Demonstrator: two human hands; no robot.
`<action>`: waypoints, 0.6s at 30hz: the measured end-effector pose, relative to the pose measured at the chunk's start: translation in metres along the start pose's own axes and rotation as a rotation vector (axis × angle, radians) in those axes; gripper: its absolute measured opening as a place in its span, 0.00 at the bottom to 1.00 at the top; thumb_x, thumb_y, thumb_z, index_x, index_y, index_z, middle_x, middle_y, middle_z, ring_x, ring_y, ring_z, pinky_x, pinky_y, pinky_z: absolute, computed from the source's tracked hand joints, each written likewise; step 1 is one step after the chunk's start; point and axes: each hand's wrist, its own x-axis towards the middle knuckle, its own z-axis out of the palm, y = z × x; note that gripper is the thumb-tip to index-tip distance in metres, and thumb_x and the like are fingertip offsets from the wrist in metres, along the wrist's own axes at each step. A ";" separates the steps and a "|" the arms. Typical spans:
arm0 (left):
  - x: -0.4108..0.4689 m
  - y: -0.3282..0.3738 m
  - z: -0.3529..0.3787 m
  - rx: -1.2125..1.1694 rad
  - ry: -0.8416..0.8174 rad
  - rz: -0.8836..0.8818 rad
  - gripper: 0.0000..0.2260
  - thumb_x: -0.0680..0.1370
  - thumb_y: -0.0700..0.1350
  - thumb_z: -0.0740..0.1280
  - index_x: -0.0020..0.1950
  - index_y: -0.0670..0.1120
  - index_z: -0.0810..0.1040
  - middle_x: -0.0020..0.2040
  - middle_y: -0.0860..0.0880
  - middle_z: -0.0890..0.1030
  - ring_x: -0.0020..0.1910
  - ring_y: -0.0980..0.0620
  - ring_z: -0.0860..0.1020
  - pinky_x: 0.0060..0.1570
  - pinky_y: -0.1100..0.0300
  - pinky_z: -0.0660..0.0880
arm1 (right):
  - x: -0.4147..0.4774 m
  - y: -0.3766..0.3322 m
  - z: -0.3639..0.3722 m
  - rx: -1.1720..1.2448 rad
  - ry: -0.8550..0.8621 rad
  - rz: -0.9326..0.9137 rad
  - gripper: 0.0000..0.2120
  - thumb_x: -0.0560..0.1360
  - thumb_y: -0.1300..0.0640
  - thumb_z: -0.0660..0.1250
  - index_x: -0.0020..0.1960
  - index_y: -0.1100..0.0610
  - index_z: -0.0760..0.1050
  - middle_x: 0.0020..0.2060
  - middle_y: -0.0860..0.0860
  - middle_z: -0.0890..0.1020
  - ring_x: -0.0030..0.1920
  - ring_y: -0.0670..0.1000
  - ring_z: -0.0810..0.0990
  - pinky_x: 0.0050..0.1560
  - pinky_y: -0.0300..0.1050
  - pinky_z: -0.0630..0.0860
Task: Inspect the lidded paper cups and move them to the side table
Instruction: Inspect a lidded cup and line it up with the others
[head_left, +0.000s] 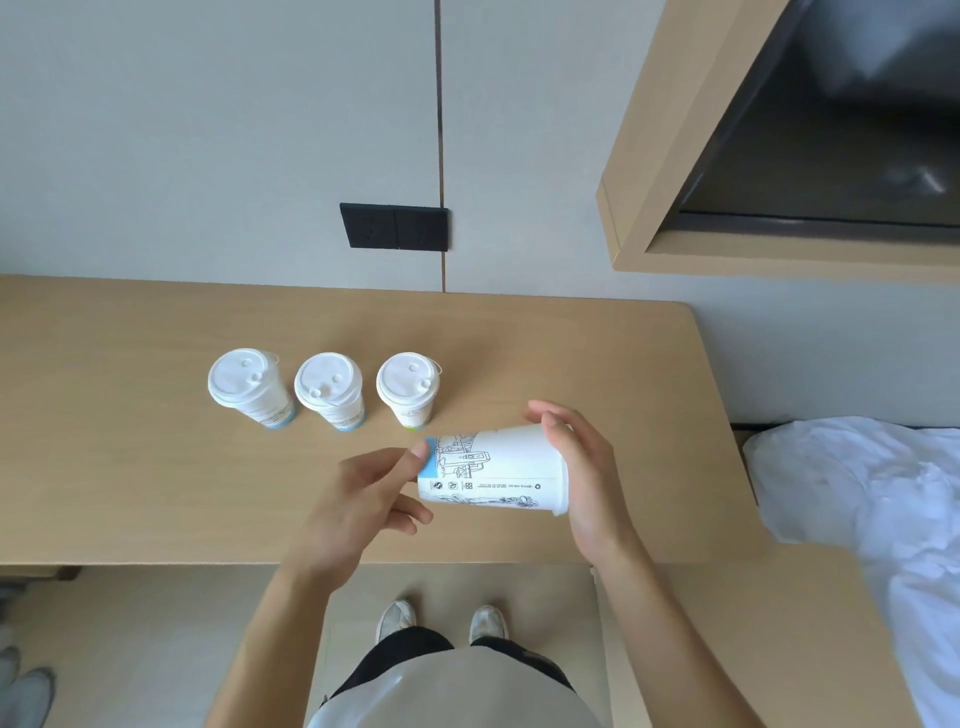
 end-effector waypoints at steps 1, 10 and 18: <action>-0.001 0.003 -0.005 0.003 -0.009 0.014 0.18 0.79 0.59 0.67 0.55 0.47 0.88 0.51 0.47 0.88 0.39 0.47 0.83 0.42 0.55 0.79 | -0.001 -0.001 0.003 0.010 0.003 -0.001 0.20 0.72 0.41 0.67 0.60 0.49 0.83 0.59 0.43 0.86 0.64 0.42 0.80 0.62 0.39 0.72; -0.003 0.010 -0.036 -0.014 -0.076 0.059 0.15 0.79 0.56 0.71 0.60 0.50 0.86 0.54 0.47 0.88 0.45 0.47 0.84 0.45 0.54 0.80 | -0.012 -0.008 0.028 0.104 0.028 -0.012 0.21 0.70 0.46 0.71 0.61 0.50 0.82 0.58 0.47 0.86 0.58 0.39 0.81 0.59 0.35 0.73; -0.001 0.012 -0.053 -0.025 -0.052 0.081 0.15 0.75 0.54 0.76 0.61 0.52 0.86 0.59 0.50 0.87 0.50 0.44 0.86 0.53 0.50 0.84 | -0.009 -0.007 0.047 0.129 0.064 0.027 0.24 0.66 0.38 0.74 0.61 0.37 0.81 0.63 0.48 0.84 0.68 0.55 0.79 0.74 0.66 0.70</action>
